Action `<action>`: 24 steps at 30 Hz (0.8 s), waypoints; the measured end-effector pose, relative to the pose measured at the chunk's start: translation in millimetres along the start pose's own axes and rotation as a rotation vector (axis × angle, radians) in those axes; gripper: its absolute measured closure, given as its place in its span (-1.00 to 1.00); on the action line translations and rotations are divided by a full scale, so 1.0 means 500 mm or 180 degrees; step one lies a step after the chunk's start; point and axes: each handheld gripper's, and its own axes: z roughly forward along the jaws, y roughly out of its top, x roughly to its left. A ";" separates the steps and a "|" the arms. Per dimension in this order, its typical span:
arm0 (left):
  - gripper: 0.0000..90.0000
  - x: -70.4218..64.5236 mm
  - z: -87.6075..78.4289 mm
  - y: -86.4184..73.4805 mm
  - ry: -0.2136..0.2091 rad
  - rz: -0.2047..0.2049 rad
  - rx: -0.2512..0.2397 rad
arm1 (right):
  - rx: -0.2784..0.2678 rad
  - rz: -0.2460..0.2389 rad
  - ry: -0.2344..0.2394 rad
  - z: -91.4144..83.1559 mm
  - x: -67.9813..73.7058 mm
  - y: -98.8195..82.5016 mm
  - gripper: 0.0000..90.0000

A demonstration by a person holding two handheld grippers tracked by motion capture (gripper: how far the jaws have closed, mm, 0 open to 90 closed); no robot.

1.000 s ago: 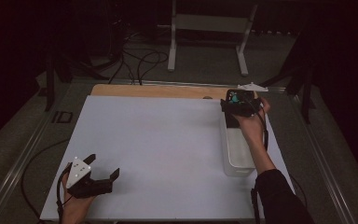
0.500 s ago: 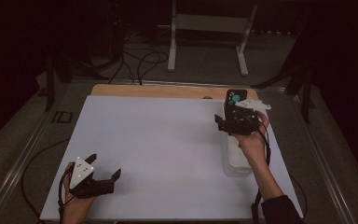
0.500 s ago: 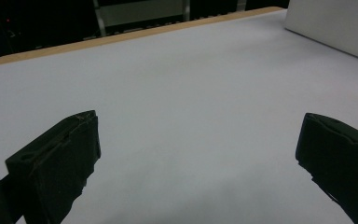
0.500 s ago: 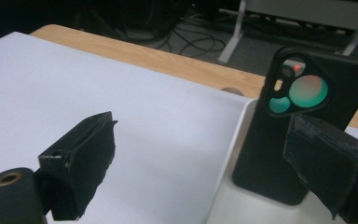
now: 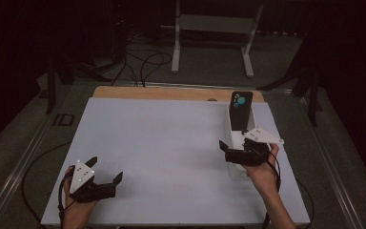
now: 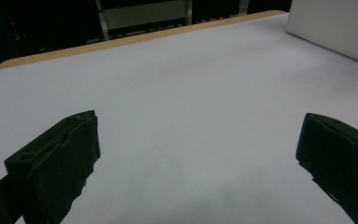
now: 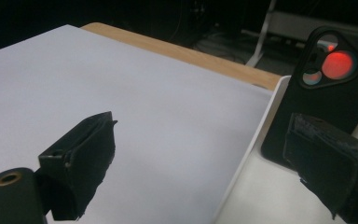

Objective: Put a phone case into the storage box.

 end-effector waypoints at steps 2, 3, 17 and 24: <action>-1.00 -0.001 -0.001 0.001 0.0000 0.0007 -0.0009 | -0.0059 -0.0007 0.0012 -0.012 0.007 -0.014 -0.81; -1.00 -0.001 -0.002 0.002 0.0003 0.0014 -0.0015 | -0.0096 -0.0003 0.0019 -0.018 0.009 -0.021 -0.81; -1.00 -0.004 -0.007 0.010 -0.0025 0.0013 -0.0096 | -0.0422 0.0060 0.0175 -0.076 0.035 -0.117 -0.80; -1.00 -0.006 -0.010 0.011 -0.0043 0.0031 -0.0116 | -0.0505 0.0173 0.0216 -0.089 0.029 -0.143 -0.80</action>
